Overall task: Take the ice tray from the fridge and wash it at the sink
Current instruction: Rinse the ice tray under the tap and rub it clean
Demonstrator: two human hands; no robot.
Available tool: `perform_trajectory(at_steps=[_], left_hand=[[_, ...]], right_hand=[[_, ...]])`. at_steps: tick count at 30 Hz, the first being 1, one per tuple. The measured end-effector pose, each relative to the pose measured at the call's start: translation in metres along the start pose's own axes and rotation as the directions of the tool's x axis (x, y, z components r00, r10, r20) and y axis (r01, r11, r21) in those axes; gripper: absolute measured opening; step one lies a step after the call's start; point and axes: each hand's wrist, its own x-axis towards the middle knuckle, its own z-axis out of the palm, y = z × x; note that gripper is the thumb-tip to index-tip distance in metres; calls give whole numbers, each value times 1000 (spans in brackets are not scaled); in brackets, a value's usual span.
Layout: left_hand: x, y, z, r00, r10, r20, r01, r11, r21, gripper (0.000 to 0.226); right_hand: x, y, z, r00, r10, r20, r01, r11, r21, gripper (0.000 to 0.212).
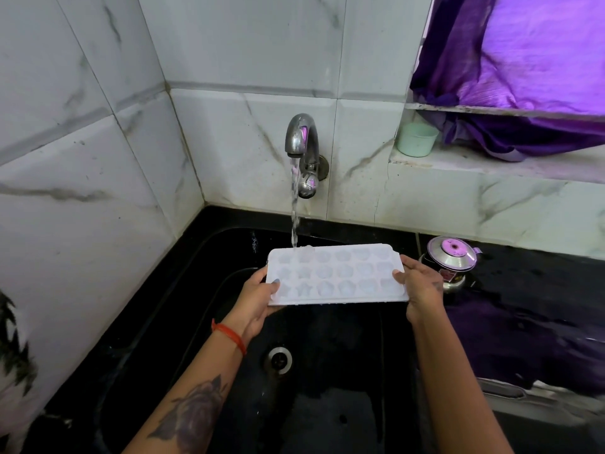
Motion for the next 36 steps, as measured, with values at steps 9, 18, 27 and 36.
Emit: perform_trajectory(at_steps=[9,18,27,36], left_hand=[[-5,4,9,998,46,34,-42,994,-103,42],[-9,4,-3,991,134,-28,-137,978,-157,33],[-12,-1,-32,969,128,-210,-171,964,-202,34],[-17,-1,-59,939,124,-321,-208,948,-242,37]], right_hand=[[12,11,-2,999,6,-51,-9,997,-73,43],[13,25,14,998,21,-58,-29,988,-149,40],[0,32,44,999,-5,50,17,967,-255,37],[-9,35,71,982,4,190,57,947,-315,35]])
